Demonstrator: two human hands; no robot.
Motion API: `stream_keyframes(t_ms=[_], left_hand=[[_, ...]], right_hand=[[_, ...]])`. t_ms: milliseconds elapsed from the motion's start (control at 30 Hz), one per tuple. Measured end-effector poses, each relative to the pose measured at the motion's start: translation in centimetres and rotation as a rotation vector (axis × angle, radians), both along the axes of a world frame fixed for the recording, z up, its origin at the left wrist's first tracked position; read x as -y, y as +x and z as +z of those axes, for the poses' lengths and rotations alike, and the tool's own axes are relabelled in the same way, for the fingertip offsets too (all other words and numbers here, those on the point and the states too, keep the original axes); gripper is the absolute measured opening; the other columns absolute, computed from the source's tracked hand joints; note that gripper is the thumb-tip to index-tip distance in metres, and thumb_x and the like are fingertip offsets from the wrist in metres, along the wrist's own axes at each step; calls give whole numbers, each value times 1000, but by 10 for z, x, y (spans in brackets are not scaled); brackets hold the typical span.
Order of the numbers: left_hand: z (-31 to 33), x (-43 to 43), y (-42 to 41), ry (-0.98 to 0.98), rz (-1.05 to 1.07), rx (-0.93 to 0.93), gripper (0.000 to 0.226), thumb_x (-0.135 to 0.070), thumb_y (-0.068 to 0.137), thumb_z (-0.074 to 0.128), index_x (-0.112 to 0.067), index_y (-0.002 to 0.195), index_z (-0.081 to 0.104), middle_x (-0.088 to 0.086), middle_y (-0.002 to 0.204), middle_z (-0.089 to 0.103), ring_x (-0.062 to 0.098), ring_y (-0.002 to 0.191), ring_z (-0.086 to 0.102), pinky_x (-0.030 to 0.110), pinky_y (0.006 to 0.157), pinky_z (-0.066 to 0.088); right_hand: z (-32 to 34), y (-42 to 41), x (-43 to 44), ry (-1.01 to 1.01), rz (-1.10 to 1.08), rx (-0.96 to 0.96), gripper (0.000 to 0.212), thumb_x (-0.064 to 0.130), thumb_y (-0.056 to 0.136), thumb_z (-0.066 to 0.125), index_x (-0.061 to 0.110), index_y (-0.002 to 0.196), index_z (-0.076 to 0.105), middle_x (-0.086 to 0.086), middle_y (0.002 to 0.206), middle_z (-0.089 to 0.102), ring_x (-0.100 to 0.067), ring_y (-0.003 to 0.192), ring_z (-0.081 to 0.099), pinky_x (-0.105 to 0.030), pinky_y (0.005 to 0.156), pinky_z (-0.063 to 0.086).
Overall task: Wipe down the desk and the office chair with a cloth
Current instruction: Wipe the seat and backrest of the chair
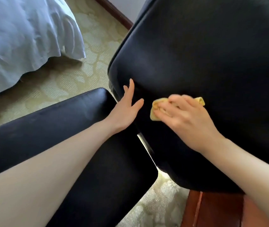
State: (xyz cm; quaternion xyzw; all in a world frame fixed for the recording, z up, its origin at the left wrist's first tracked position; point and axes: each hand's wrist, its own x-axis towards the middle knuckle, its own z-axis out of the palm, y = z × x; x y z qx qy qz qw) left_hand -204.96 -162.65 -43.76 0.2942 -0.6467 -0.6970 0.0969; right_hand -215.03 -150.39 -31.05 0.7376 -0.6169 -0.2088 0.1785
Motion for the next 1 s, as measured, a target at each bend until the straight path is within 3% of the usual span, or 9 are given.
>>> stream_keyframes(t_ms=[100,167,200,233,300,467,633,833,1000], left_hand=[[-8,13,12,-121,-104,35,67,-41,98,39,-53,143,-9,-3,159,4,10,138,32,13,106,18],[-10,23,19,-185,-137,32,61,-40,99,36,-55,143,-4,8,151,29,-6,111,51,-3,86,23],[-11,29,23,-191,-138,26,58,-39,100,35,-54,145,1,5,140,17,-7,100,54,-2,82,27],[-12,35,26,-170,-126,22,56,-37,100,35,-51,146,6,-7,109,49,-6,105,52,2,87,28],[-15,47,33,-120,-59,32,54,-36,101,37,-39,150,15,-10,143,42,0,129,38,12,101,22],[-23,82,49,-183,151,106,49,-36,100,36,-26,148,28,-14,127,45,3,121,40,18,96,28],[-42,105,70,-149,226,169,47,-33,100,39,-26,146,31,-7,128,48,15,117,49,24,94,31],[-50,106,67,-157,187,225,45,-30,100,39,-23,145,33,-3,132,46,18,124,45,26,99,31],[-51,86,57,-228,99,220,47,-27,100,39,-21,146,31,-1,146,40,17,132,38,29,106,28]], right_hand=[[5,-5,46,-150,3,1,33,3,89,41,13,101,70,-5,95,67,-28,91,62,-38,78,50],[6,-11,75,-217,28,3,28,4,88,48,14,100,71,-4,95,68,-28,91,62,-38,76,49],[3,-12,90,-255,14,14,25,5,88,52,15,99,72,-3,96,68,-28,91,63,-37,76,49],[-1,-12,104,-289,7,17,22,7,87,55,16,99,72,-2,97,69,-27,91,63,-36,77,48],[-11,-7,130,-325,-43,-4,22,12,91,54,20,102,71,2,101,67,-24,97,62,-34,83,45],[-48,-1,184,-171,-179,75,38,15,102,20,13,120,53,-4,124,52,-25,124,39,-32,101,14],[-88,15,214,-21,-169,19,58,5,84,3,9,103,58,-6,108,54,-28,114,42,-36,100,27],[-118,26,199,167,-83,-144,30,17,90,40,28,85,68,12,88,61,-17,104,54,-26,95,40],[-151,20,146,436,-8,-316,33,11,97,35,9,116,62,-6,116,60,-33,119,42,-42,112,23]])
